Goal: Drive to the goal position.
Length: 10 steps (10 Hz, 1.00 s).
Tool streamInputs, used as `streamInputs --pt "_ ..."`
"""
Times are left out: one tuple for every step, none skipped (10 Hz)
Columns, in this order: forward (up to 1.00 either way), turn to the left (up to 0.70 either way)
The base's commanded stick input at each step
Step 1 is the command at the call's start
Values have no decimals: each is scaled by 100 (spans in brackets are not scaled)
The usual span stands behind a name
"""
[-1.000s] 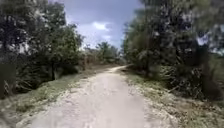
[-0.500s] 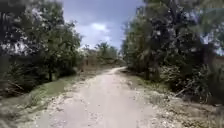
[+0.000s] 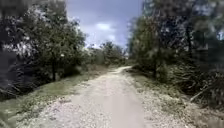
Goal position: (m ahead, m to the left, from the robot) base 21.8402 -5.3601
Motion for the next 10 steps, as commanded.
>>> streamInputs --pt "50 0" --pt "50 0" --pt "50 0" --pt "50 0" --pt "50 0" --pt "50 0" --pt "50 0" --pt "50 0" --pt "50 0" --pt "50 0"
